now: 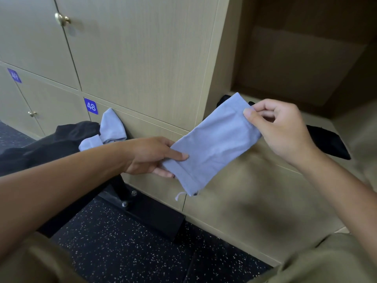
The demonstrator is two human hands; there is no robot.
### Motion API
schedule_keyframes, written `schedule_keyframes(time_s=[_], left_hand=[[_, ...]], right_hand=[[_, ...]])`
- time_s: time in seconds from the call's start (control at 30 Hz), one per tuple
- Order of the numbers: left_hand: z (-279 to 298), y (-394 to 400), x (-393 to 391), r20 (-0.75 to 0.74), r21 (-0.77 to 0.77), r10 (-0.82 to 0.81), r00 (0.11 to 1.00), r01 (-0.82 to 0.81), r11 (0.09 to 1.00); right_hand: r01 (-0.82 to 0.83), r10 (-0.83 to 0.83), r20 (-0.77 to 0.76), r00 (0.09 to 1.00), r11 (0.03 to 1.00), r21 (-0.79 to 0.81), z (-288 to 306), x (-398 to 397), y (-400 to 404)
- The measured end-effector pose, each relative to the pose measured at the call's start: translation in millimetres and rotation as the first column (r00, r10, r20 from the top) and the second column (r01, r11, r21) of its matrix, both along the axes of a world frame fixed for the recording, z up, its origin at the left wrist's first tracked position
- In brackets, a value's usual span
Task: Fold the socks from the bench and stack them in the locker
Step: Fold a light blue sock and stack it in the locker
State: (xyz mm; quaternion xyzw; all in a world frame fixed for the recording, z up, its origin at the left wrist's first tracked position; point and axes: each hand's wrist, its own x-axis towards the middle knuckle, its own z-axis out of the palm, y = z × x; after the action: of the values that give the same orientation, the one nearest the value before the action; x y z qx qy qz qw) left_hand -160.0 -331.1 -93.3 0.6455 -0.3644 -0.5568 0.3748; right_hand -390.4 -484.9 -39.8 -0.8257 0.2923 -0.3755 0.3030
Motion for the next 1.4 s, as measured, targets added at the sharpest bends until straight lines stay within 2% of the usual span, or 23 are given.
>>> schedule_keyframes(time_s=[0.33, 0.67, 0.93, 1.1, 1.17, 1.23, 1.3, 1.33, 1.4], left_hand=[[25.0, 4.0, -4.6, -0.175, -0.138, 0.204, 0.963, -0.229, 0.964], [23.2, 4.7, -23.8, -0.232, -0.219, 0.241, 0.943, -0.292, 0.931], [25.3, 6.7, -26.9, -0.279, -0.223, 0.262, 0.924, -0.327, 0.918], [18.1, 4.6, -28.4, -0.171, -0.289, 0.179, 0.969, -0.223, 0.931], [14.2, 2.6, -28.0, -0.049, -0.315, 0.215, 0.975, -0.22, 0.923], [10.3, -0.5, -24.6, 0.174, -0.392, 0.3, 0.938, -0.214, 0.895], [10.9, -1.8, -18.9, 0.397, -0.475, 0.383, 0.834, -0.171, 0.863], [12.2, -1.9, -15.4, 0.441, -0.507, 0.401, 0.803, -0.145, 0.849], [13.3, -1.8, -7.2, 0.441, -0.544, 0.369, 0.818, -0.082, 0.835]], right_hand=[[-0.098, 0.1, -0.065, 0.993, 0.995, 0.033, -5.2, 8.4, 41.9], [-0.157, 0.187, -0.171, 0.967, 0.973, 0.172, -28.4, 33.7, 64.9], [-0.146, 0.204, -0.14, 0.969, 0.928, 0.342, -29.7, 38.8, 71.9], [-0.104, 0.159, -0.113, 0.981, 0.918, 0.383, -32.1, 39.0, 65.0], [-0.09, 0.137, -0.095, 0.986, 0.919, 0.384, -32.3, 38.7, 64.1], [-0.07, 0.102, -0.066, 0.993, 0.925, 0.375, -31.9, 38.0, 62.9], [-0.062, 0.078, -0.032, 0.996, 0.937, 0.343, -30.4, 36.1, 60.9], [-0.07, 0.079, -0.014, 0.997, 0.945, 0.319, -29.2, 34.6, 59.9], [-0.124, 0.12, 0.028, 0.992, 0.953, 0.278, -26.2, 31.0, 58.1]])
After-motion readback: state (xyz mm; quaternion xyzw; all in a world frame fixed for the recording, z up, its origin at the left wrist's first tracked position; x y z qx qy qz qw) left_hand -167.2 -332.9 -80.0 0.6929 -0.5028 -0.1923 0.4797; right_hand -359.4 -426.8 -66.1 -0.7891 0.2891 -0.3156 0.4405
